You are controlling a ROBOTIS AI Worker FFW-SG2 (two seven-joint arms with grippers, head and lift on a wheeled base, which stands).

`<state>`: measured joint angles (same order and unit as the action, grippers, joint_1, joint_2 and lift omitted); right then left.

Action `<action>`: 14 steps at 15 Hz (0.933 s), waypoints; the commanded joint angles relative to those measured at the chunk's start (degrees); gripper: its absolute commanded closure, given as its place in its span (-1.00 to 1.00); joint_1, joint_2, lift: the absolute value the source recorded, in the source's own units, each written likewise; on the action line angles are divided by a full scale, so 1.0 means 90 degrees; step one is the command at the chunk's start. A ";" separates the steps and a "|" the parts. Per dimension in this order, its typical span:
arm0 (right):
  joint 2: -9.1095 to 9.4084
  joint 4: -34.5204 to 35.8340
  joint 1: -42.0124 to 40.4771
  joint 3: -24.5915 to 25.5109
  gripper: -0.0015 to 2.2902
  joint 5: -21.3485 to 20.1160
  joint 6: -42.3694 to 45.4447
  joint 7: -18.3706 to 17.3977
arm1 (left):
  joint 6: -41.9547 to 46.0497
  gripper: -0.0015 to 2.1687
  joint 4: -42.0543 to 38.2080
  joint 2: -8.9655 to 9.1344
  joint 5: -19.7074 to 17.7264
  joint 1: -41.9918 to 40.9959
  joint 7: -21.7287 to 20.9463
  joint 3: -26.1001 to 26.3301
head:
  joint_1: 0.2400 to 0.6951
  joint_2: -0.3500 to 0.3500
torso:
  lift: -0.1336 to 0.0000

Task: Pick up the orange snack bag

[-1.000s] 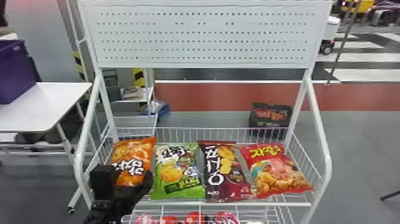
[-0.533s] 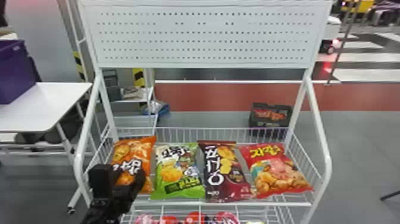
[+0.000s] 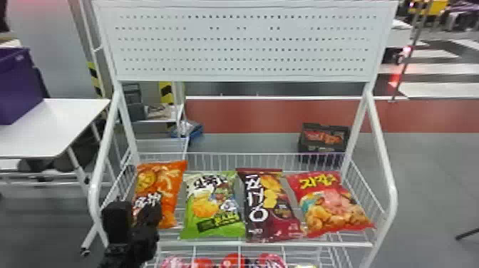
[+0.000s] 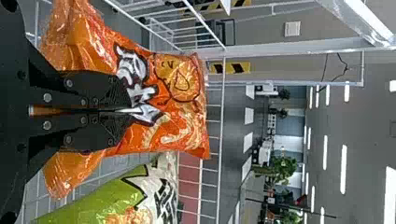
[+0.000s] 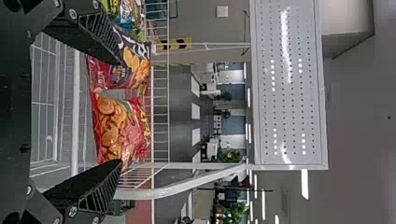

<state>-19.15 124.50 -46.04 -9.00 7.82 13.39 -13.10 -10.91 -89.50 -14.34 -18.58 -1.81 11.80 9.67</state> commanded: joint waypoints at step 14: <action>0.0008 -0.0024 0.0077 -0.0035 -0.87 0.0010 0.0001 0.0000 | 0.0377 0.23 -0.3044 -0.0380 -0.0084 -0.2397 0.0281 -0.0469 | 0.14 0.00 | 1.00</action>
<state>-19.16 124.45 -45.51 -9.22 7.83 13.40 -13.10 -8.67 -114.51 -17.57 -19.38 -20.29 14.32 6.03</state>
